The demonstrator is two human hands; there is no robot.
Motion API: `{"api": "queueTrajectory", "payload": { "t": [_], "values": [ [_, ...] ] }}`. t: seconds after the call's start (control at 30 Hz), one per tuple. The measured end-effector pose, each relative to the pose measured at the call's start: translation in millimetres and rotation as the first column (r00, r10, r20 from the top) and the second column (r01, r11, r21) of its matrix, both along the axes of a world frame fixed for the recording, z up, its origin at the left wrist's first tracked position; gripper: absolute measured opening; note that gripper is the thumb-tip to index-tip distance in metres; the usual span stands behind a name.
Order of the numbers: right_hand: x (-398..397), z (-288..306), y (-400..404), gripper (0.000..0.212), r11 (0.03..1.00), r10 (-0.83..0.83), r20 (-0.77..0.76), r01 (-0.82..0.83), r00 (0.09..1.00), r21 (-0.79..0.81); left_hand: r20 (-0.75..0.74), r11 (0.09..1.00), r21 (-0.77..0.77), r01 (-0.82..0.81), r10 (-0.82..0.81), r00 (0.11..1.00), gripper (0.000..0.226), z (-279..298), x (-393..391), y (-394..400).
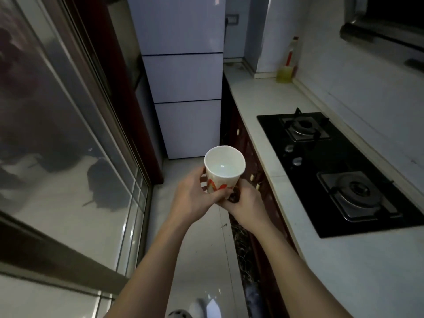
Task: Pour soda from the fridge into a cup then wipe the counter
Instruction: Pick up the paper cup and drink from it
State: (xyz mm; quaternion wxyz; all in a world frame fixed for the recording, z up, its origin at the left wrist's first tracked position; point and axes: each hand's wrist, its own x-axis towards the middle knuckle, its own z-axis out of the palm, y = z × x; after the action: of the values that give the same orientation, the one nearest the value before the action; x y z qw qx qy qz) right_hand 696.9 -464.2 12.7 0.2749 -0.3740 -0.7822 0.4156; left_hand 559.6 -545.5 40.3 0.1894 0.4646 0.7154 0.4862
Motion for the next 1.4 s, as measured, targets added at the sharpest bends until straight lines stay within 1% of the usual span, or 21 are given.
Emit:
{"api": "queueTrajectory", "payload": {
  "t": [0.1, 0.3, 0.43, 0.57, 0.73, 0.87, 1.03, 1.2, 1.33, 1.4],
  "values": [
    [-47.4, 4.7, 34.4, 0.053, 1.000, 0.010, 0.016, -0.010, 1.000, 0.014, -0.010, 1.000, 0.001, -0.009, 0.009, 1.000, 0.074, 1.8, -47.8, 32.9],
    [-117.1, 8.7, 91.3, 0.050, 1.000, 0.026, 0.031, -0.027, 0.999, 0.016, -0.023, 1.000, -0.006, -0.016, 0.016, 1.000, 0.075, 3.0, -119.1, 90.7],
    [-157.1, 5.8, 134.2, 0.047, 0.998, 0.061, 0.045, -0.060, 0.997, -0.012, -0.013, 0.999, -0.009, -0.038, 0.038, 0.999, 0.077, -3.0, -156.9, 129.6],
    [-198.7, -1.3, 186.0, 0.053, 0.995, 0.101, 0.066, -0.099, 0.993, -0.025, 0.007, 0.995, -0.006, -0.095, 0.095, 0.995, 0.077, -12.8, -192.2, 175.2],
    [-249.7, -6.8, 264.4, 0.048, 0.992, 0.124, 0.039, -0.123, 0.991, -0.027, -0.004, 0.993, -0.013, -0.115, 0.115, 0.993, 0.073, -14.8, -240.2, 249.8],
    [-282.1, -10.1, 342.2, 0.054, 0.993, 0.114, 0.025, -0.113, 0.993, -0.017, -0.024, 0.996, -0.043, -0.081, 0.080, 0.996, 0.069, -9.2, -274.0, 326.0],
    [-310.3, -9.2, 431.5, 0.057, 0.992, 0.129, 0.013, -0.129, 0.992, 0.004, 0.016, 0.998, -0.048, -0.052, 0.053, 0.998, 0.077, -4.1, -302.3, 414.2],
    [-332.2, -16.3, 495.5, 0.054, 0.995, 0.094, 0.045, -0.095, 0.995, 0.024, 0.031, 0.999, -0.042, -0.018, 0.020, 0.999, 0.079, -10.0, -326.6, 478.7],
    [-351.1, -24.5, 538.1, 0.052, 0.998, 0.059, 0.064, -0.059, 0.996, -0.007, 0.013, 0.999, -0.040, 0.022, -0.022, 1.000, 0.080, -19.7, -348.9, 525.7],
    [-358.9, -26.0, 556.2, 0.045, 0.999, 0.036, 0.078, -0.034, 0.996, -0.022, 0.005, 0.998, -0.043, 0.049, -0.049, 0.999, 0.080, -26.6, -361.1, 548.3]
  ]
}}
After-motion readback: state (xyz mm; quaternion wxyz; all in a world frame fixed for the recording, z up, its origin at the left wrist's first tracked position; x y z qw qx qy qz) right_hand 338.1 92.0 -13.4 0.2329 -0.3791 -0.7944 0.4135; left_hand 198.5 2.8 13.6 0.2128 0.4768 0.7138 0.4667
